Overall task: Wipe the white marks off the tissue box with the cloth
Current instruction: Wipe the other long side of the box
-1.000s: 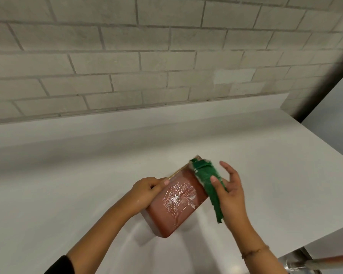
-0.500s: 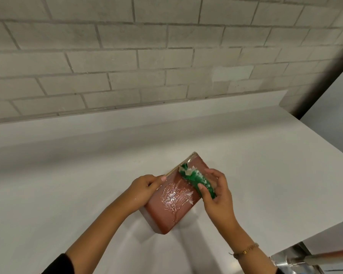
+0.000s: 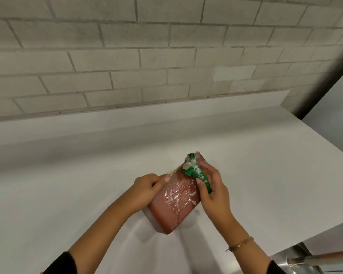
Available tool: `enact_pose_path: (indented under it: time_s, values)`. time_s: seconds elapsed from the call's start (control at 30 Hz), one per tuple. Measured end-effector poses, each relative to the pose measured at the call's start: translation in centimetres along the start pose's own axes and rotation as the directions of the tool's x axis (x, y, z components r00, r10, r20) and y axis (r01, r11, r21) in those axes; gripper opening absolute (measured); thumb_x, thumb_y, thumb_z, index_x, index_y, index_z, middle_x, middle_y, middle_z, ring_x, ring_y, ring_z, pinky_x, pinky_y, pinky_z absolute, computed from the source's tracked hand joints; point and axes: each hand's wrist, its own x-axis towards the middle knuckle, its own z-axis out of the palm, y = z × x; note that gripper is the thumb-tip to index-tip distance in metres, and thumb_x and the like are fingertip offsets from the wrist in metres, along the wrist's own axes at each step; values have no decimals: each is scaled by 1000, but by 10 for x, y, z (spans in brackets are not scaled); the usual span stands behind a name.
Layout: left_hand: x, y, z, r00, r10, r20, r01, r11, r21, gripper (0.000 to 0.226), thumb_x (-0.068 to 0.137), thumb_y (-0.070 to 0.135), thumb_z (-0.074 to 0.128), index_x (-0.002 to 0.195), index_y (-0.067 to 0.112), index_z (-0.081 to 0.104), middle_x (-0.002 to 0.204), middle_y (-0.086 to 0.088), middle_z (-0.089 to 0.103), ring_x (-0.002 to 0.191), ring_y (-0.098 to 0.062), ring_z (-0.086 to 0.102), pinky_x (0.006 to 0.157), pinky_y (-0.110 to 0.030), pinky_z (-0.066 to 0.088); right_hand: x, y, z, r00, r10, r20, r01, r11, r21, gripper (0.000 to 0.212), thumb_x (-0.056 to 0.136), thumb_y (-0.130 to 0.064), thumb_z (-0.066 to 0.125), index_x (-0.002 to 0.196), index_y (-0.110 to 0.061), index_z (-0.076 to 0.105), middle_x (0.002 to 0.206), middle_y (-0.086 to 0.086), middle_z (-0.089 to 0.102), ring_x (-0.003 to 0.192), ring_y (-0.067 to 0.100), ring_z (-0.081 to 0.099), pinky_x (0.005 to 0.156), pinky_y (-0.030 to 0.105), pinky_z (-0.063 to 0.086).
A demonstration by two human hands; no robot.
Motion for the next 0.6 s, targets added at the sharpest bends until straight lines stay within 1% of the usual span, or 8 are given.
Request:
enact_pose_path:
  time_s: [0.1, 0.17, 0.2, 0.27, 0.33, 0.37, 0.47, 0.6]
  values:
    - [1, -2, 0, 1000, -20, -16, 20, 1000, -6, 45, 95, 48, 41, 59, 22, 49, 69, 3, 50, 67, -13, 50, 66, -28, 37, -18, -6, 9, 998, -8, 65, 0, 992, 123, 42, 90, -11, 57, 119, -41, 52, 116, -24, 62, 104, -1, 62, 81, 14, 51]
    - [1, -2, 0, 999, -37, -11, 37, 999, -24, 47, 96, 48, 38, 62, 16, 46, 68, 0, 49, 66, -15, 48, 66, -30, 36, -20, -7, 3, 996, 48, 79, -73, 938, 340, 42, 88, -1, 59, 114, -34, 58, 116, -10, 66, 107, 10, 63, 84, 24, 54]
    - [2, -1, 0, 999, -41, -4, 40, 999, -31, 46, 96, 48, 38, 63, 16, 47, 68, 0, 49, 66, -15, 48, 66, -30, 36, -17, -8, -3, 992, 99, 75, -122, 885, 449, 42, 87, 4, 59, 111, -31, 60, 114, -2, 68, 105, 18, 65, 81, 29, 56]
    - [2, 1, 0, 999, -35, 5, 35, 999, -25, 45, 96, 46, 40, 61, 19, 46, 67, 3, 48, 66, -14, 47, 66, -29, 36, -7, -6, -19, 986, 164, 26, -150, 813, 563, 43, 87, 10, 54, 109, -26, 60, 101, 11, 72, 89, 21, 70, 68, 26, 57]
    - [4, 2, 0, 1000, -28, 11, 28, 999, -19, 44, 97, 43, 41, 59, 22, 47, 66, 4, 48, 66, -14, 48, 66, -28, 36, 2, -4, -30, 986, 159, -53, -114, 867, 485, 45, 89, 9, 53, 111, -30, 57, 89, 5, 76, 79, 12, 71, 63, 18, 55]
    - [4, 3, -1, 1000, -25, 17, 25, 1000, -16, 43, 97, 42, 42, 59, 22, 48, 67, 4, 48, 67, -14, 48, 66, -28, 37, 4, -2, -31, 987, 139, -85, -93, 909, 407, 47, 90, 7, 53, 113, -34, 55, 90, 2, 76, 83, 9, 71, 66, 15, 54]
    - [5, 3, -2, 999, -19, 36, 19, 1000, -1, 42, 97, 41, 42, 59, 23, 51, 68, 4, 49, 69, -13, 50, 65, -26, 36, 2, 5, -24, 991, 75, -108, -53, 980, 192, 55, 90, 3, 56, 116, -46, 49, 110, -9, 69, 104, 5, 64, 80, 10, 49]
    - [6, 3, -3, 999, -14, 39, 14, 1000, 12, 42, 97, 40, 42, 67, 15, 55, 73, -1, 51, 71, -15, 51, 67, -28, 37, -6, 6, -7, 997, -77, -24, 77, 997, -15, 52, 90, -11, 55, 124, -50, 42, 120, -36, 54, 109, -11, 54, 84, 3, 43]
